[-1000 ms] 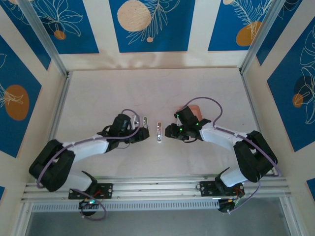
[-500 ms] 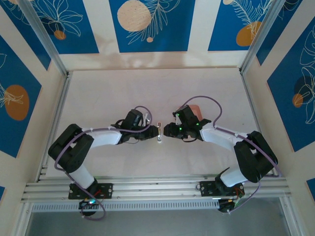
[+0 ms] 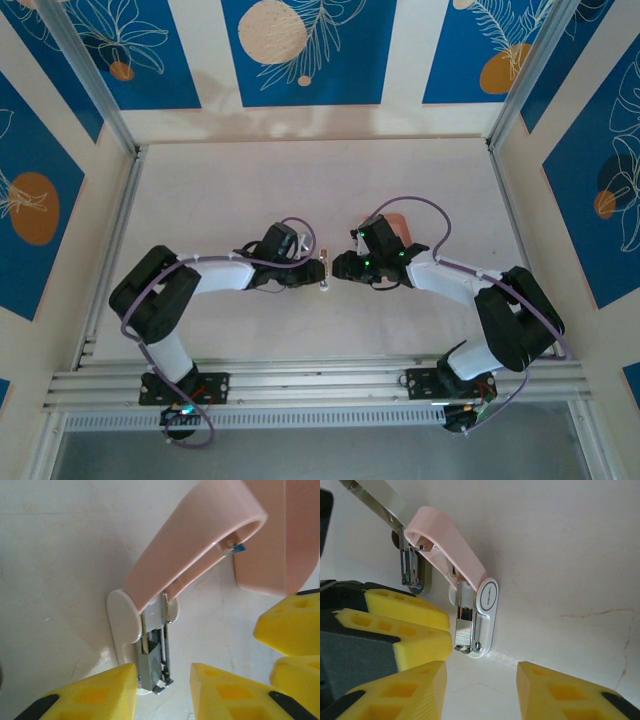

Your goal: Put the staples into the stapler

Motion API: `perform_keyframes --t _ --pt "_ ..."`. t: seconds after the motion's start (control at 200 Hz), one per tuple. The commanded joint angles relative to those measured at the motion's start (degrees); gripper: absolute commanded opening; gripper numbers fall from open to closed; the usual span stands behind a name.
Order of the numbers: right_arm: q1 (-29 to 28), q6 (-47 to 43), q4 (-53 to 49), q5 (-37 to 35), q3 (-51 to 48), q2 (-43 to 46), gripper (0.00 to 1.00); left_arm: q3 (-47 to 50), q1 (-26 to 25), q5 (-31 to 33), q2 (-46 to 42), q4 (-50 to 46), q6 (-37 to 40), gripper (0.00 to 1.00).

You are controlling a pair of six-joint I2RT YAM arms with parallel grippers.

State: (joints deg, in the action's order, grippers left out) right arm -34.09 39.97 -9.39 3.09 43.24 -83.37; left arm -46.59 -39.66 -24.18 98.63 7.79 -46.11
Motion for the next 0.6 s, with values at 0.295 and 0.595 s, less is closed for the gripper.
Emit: perform_keyframes --t 0.295,0.595 --pt "0.6 -0.8 0.6 1.7 -1.1 0.4 0.4 -2.5 -0.8 -1.1 2.7 -0.9 1.4 0.3" --pt "0.8 -0.7 0.7 2.0 -1.3 0.3 0.38 -2.8 -0.8 -1.4 3.0 -0.9 1.6 0.25"
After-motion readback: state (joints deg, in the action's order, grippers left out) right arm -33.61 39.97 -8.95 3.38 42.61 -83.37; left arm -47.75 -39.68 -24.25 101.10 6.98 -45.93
